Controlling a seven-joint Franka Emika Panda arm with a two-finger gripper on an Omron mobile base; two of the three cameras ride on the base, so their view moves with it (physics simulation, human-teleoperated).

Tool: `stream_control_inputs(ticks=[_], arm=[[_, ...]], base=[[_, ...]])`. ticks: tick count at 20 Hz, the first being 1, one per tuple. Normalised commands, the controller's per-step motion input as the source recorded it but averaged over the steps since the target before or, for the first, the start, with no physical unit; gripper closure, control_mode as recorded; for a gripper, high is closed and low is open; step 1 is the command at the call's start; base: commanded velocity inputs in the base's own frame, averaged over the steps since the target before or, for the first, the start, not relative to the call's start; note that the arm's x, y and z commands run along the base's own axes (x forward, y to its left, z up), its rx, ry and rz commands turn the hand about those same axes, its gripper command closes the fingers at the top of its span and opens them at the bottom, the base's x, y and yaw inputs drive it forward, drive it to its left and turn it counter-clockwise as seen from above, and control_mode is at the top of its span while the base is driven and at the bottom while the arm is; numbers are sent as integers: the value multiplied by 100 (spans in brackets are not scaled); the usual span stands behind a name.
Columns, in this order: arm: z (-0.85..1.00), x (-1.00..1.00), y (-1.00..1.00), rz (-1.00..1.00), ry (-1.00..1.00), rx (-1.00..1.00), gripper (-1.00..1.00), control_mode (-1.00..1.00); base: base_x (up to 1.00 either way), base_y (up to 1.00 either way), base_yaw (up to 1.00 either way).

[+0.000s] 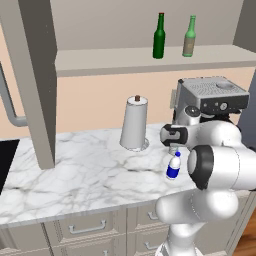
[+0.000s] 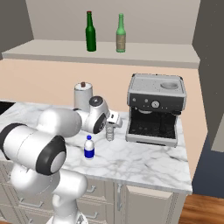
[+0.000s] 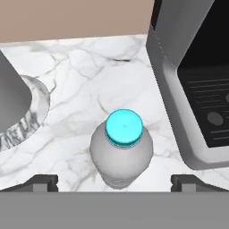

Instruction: Sort all alcoholic drinks to one cabinet, and non-alcoholic drinks to the other.

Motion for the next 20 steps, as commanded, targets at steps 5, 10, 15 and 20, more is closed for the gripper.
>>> stream_control_inputs(ticks=[5,10,15,20], arm=[[-6,7,-1,0,0,0,-100,-100],[-6,9,-3,0,0,0,-100,-100],[-5,9,-3,0,0,0,-100,-100],[-4,10,-2,0,0,0,-100,-100]], base=[[0,0,0],[0,0,0],[0,0,0],[0,0,0]])
